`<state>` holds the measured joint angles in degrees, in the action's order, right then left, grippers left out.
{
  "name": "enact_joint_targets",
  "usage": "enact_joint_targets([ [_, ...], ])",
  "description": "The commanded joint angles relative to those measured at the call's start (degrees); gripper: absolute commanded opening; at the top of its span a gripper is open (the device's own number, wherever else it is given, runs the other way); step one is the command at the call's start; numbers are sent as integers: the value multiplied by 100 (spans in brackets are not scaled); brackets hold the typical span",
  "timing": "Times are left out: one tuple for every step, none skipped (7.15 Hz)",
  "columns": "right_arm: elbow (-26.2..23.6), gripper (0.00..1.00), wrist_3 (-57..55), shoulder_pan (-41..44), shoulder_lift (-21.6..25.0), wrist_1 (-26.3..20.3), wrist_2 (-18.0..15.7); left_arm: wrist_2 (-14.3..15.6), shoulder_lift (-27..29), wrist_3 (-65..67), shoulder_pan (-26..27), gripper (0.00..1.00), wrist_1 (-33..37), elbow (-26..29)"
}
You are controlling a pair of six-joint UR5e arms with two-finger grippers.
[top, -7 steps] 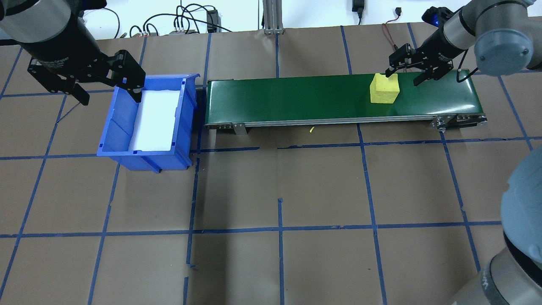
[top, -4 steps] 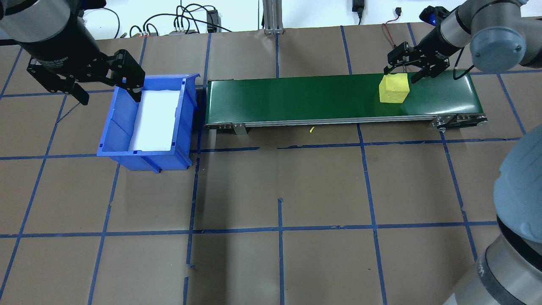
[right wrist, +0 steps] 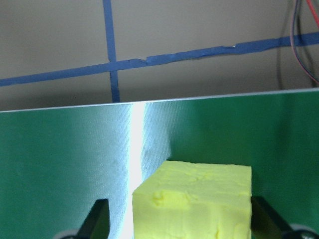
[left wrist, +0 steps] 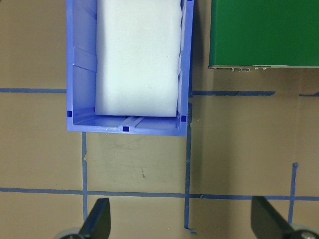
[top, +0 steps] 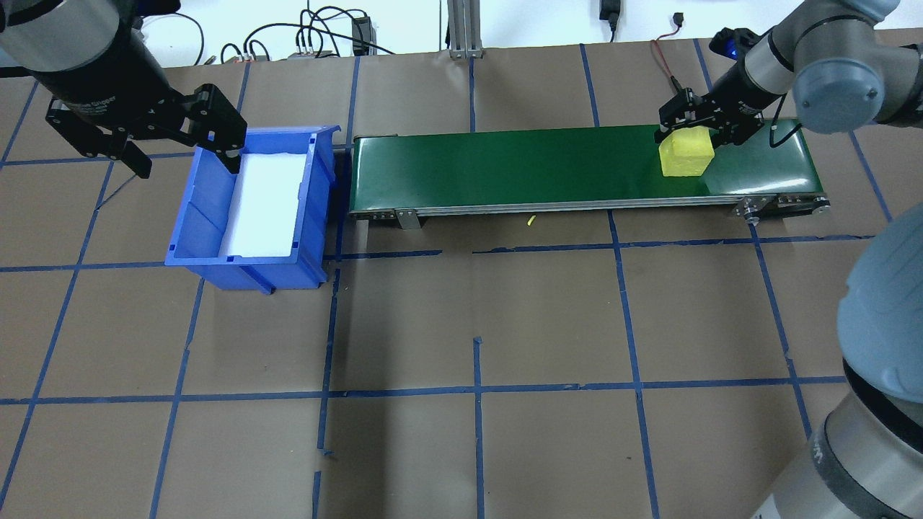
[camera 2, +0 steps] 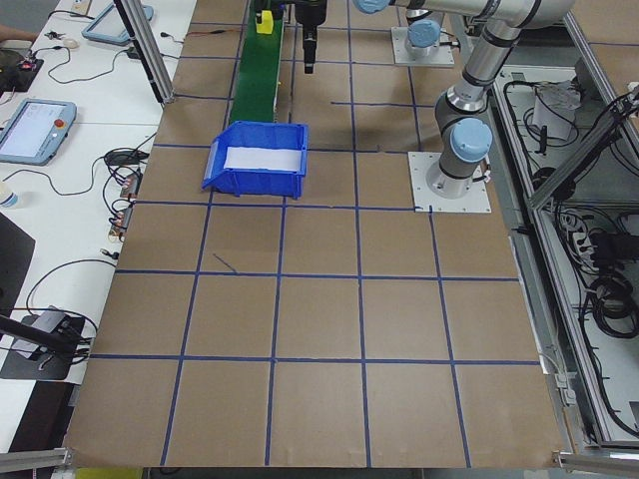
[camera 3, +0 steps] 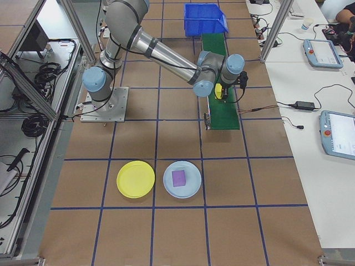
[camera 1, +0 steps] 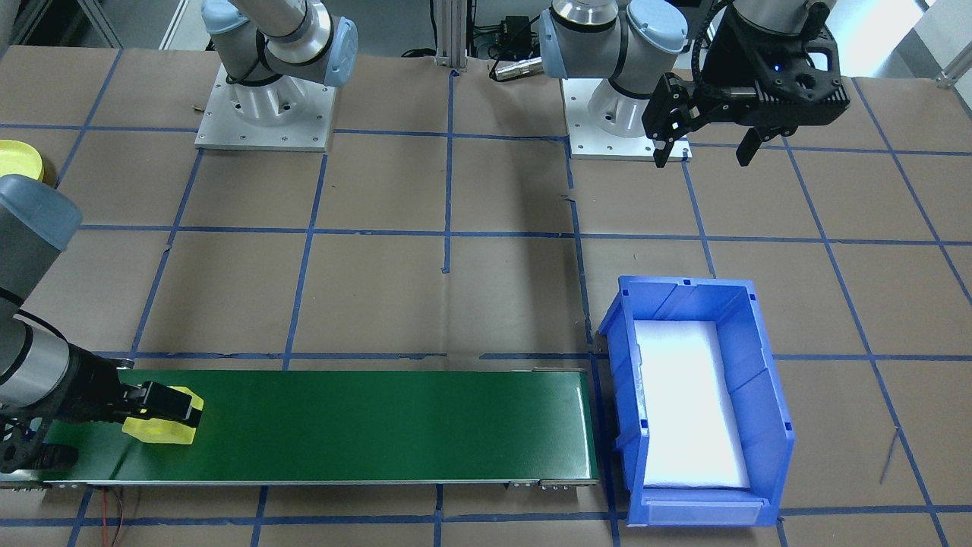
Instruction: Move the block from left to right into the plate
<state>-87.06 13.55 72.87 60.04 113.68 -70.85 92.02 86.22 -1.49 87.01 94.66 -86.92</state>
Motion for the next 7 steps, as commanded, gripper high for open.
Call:
enact_joint_targets([
  [-30,98,60,-1,-37,-3,-602,0,0,0,0,100,0,0],
  [-21,90,60,-36,-28,-3,-919,0,0,0,0,100,0,-9],
  [48,61,60,-106,24,14,-1435,0,0,0,0,100,0,-9],
  [66,40,139,-446,94,49,-1623,0,0,0,0,100,0,0],
  [75,37,714,-989,130,49,-1625,9,0,0,0,100,0,-9],
  [58,37,1677,-1534,174,49,-1660,0,0,0,0,100,0,-9],
  [-81,37,2617,-2148,374,-29,-1765,0,0,9,0,100,0,-9],
])
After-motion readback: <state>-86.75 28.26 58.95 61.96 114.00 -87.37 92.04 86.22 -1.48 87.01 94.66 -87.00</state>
